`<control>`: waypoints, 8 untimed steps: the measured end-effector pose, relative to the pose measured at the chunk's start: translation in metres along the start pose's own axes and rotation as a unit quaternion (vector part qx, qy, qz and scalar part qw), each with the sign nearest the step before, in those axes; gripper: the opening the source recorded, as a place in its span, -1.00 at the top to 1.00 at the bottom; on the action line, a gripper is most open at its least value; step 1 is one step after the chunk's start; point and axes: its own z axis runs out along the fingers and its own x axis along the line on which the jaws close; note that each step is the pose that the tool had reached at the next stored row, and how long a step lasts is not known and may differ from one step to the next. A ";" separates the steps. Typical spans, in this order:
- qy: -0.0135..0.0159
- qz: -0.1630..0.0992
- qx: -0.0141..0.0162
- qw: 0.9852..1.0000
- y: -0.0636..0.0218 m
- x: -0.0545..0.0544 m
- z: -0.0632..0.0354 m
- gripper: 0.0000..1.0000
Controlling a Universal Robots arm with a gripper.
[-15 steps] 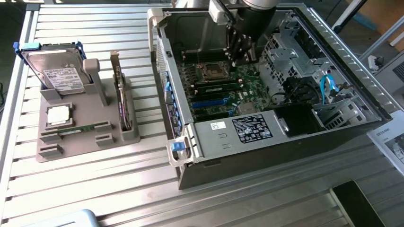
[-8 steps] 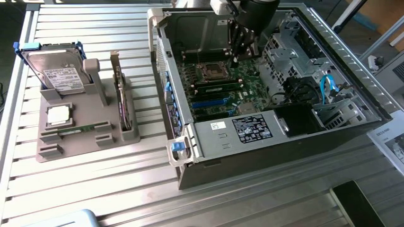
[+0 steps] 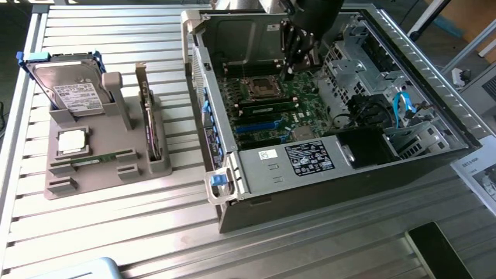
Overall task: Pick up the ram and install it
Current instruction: 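Press down the ram until it locks into place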
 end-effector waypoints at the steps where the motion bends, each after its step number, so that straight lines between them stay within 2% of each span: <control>1: 0.000 0.000 0.000 1.000 0.0000 0.000 -0.0017 0.79; 4: 0.000 0.000 0.000 1.000 0.0000 0.000 -0.0071 0.79; 8: 0.000 0.000 0.000 1.000 -0.0001 0.000 -0.0080 0.79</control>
